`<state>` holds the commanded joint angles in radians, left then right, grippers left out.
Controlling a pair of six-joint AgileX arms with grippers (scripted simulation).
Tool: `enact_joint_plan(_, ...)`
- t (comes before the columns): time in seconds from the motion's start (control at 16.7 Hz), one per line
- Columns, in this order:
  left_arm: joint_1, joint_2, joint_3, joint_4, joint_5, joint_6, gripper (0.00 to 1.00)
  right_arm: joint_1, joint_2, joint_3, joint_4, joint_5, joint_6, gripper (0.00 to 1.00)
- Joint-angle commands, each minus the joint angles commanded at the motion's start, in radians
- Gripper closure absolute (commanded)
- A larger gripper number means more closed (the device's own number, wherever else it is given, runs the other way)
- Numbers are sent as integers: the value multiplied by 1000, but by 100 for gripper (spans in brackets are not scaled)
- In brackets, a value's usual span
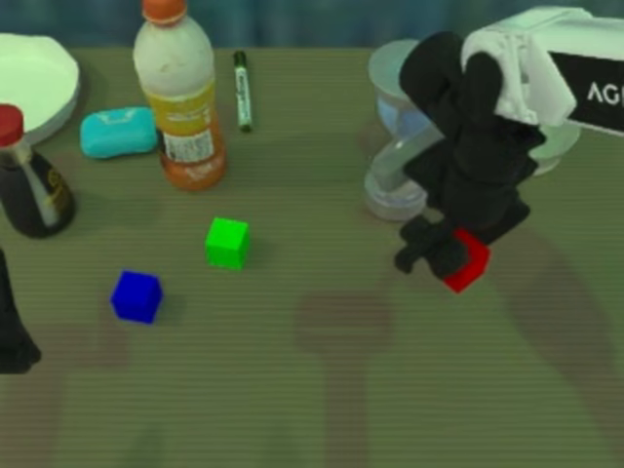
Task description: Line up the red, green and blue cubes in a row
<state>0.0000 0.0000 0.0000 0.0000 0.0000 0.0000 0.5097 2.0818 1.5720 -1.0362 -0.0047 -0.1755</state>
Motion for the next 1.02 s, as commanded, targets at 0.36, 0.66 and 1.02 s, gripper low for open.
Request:
enact_joint_plan(0.36, 0, 0, 0, 0, 0, 0, 0, 186, 106, 180, -94, 13, 436, 100)
enact_joint_plan(0.66, 0, 0, 0, 0, 0, 0, 0, 366, 193, 335, -180, 24, 895, 100)
enact_joint_plan(1.02, 0, 0, 0, 0, 0, 0, 0, 496, 227, 445, -225, 36, 1183, 100)
